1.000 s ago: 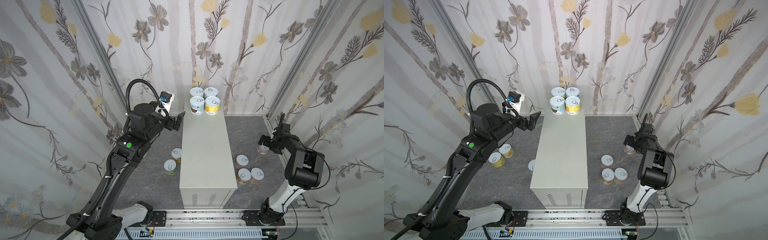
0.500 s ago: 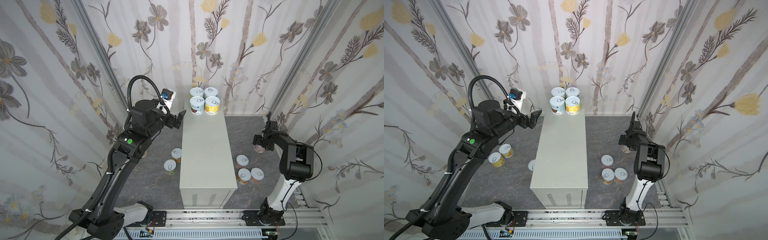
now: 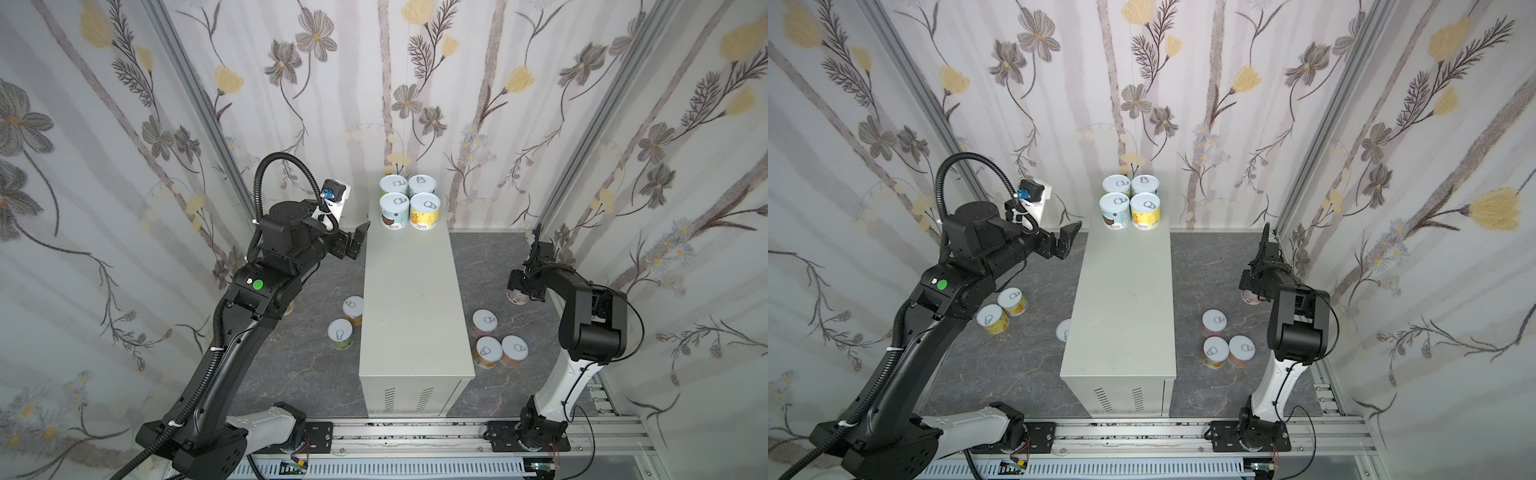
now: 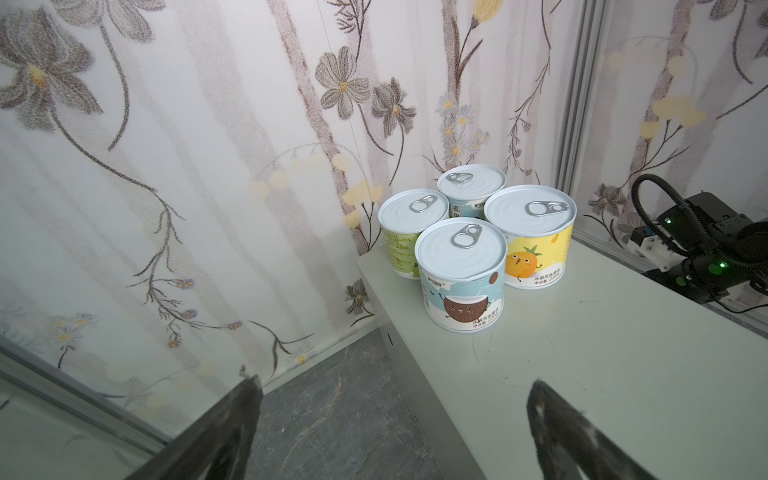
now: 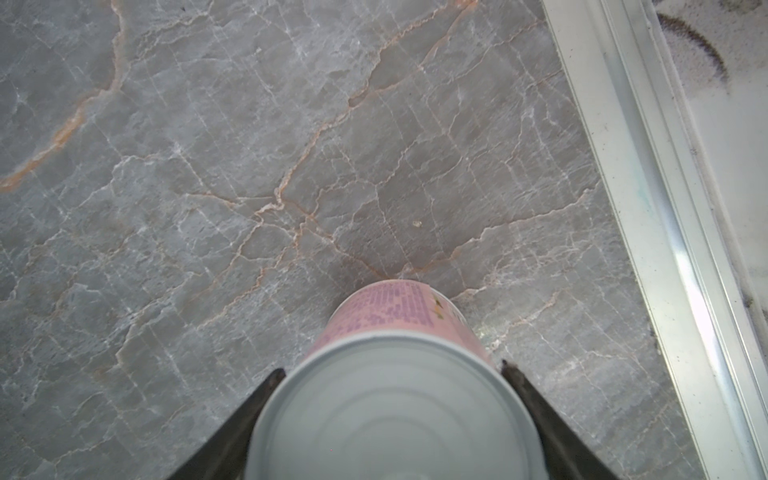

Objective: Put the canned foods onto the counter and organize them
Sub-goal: 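Lower the right gripper to the pink can on the floor and grasp it, then lift the pink can and carry it over the counter with the right gripper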

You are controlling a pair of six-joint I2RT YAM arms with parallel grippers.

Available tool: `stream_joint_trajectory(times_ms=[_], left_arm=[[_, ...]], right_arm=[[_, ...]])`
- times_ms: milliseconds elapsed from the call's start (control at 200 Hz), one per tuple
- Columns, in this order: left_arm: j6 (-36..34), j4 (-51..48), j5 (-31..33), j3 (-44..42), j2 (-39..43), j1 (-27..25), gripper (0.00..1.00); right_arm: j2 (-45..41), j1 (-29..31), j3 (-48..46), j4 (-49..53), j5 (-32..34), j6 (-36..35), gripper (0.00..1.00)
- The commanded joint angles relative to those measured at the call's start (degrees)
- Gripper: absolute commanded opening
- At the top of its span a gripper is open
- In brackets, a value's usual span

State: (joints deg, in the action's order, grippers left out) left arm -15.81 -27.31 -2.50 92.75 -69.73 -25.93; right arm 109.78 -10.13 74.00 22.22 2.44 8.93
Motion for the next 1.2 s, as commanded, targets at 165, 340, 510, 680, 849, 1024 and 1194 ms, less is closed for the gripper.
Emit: stream_joint_trajectory(times_ms=[165, 340, 510, 680, 849, 1024, 1194], left_arm=[[-2.94, 2.93, 2.18, -3.84, 3.82, 0.18, 1.00], [-3.51, 3.00, -0.01, -6.35, 5.48, 2.38, 1.00], [-5.24, 2.26, -4.90, -7.66, 6.82, 4.84, 1.00], [-6.36, 3.20, -8.65, -10.61, 8.89, 4.94, 1.00], [-5.76, 2.18, -14.95, -10.92, 9.53, 5.02, 1.00], [-5.61, 1.18, -18.79, -10.73, 8.84, 3.60, 1.00], [-9.13, -1.16, -13.75, -10.79, 8.06, -1.31, 1.00]], right_arm=[[-12.64, 0.11, -4.45, 6.95, -2.27, 1.95, 0.48], [-25.84, 0.87, -2.68, 14.99, -3.18, 2.41, 0.47], [-35.45, 5.38, 4.09, 24.20, -4.90, 4.76, 0.45], [-38.58, 16.72, 16.49, 33.35, -0.81, 8.14, 0.43], [-34.21, 29.51, 31.91, 39.78, 3.75, 9.61, 0.42], [-22.47, 42.12, 53.05, 50.31, 9.72, 8.37, 0.45], [-14.37, 48.47, 63.28, 54.86, 9.36, 6.68, 0.46]])
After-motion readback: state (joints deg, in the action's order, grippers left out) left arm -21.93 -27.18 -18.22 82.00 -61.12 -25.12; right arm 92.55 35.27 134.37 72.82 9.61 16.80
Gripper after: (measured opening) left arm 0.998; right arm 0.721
